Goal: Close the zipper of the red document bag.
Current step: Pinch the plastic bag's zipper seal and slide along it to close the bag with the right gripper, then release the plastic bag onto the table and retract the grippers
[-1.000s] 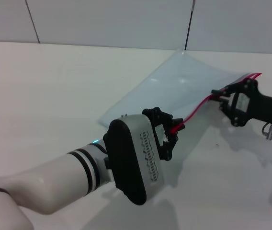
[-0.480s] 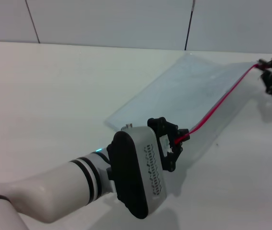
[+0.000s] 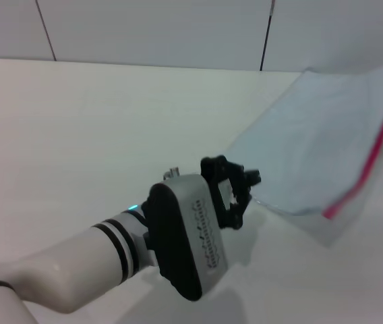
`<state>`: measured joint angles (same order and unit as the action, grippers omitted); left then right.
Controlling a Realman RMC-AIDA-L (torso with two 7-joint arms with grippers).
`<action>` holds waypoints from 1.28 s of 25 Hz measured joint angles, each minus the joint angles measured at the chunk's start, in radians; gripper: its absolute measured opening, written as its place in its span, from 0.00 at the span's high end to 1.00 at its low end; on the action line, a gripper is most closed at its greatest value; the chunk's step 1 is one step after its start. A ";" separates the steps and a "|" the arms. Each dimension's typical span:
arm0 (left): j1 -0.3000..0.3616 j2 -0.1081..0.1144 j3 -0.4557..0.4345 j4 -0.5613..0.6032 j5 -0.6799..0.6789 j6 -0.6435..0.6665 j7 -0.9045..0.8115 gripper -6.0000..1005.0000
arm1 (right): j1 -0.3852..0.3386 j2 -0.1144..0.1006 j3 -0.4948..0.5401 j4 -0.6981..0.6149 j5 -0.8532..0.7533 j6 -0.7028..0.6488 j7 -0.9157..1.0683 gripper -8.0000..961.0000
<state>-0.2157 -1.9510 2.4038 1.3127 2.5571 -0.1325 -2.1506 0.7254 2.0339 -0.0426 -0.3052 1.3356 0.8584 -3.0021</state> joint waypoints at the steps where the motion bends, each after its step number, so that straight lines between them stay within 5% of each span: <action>1: 0.001 -0.005 0.000 -0.019 0.000 -0.040 0.000 0.96 | -0.006 0.000 0.008 0.008 0.033 0.014 0.000 0.87; 4: -0.001 -0.016 -0.002 -0.075 -0.007 -0.145 -0.004 0.95 | -0.035 0.000 0.017 0.039 0.146 0.074 0.001 0.87; 6: -0.005 -0.029 -0.020 -0.127 -0.042 -0.242 -0.020 0.94 | -0.063 0.000 0.018 0.064 0.229 0.138 0.001 0.79; 11: -0.011 -0.044 -0.055 -0.196 -0.170 -0.403 -0.039 0.70 | -0.137 -0.002 0.019 0.148 0.399 0.336 0.006 0.57; 19: -0.050 -0.066 -0.170 -0.345 -0.398 -0.634 -0.210 0.51 | -0.218 -0.004 0.021 0.250 0.456 0.608 0.048 0.22; 28: -0.086 -0.019 -0.171 -0.549 -0.343 -0.888 -0.785 0.24 | -0.240 -0.005 0.005 0.260 0.442 0.619 0.225 0.10; 32: -0.104 -0.026 -0.156 -0.637 -0.356 -0.993 -0.847 0.14 | -0.242 -0.004 0.005 0.288 0.441 0.628 0.226 0.07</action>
<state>-0.3198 -1.9772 2.2482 0.6761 2.2011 -1.1251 -2.9973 0.4838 2.0296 -0.0376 -0.0175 1.7770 1.4861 -2.7763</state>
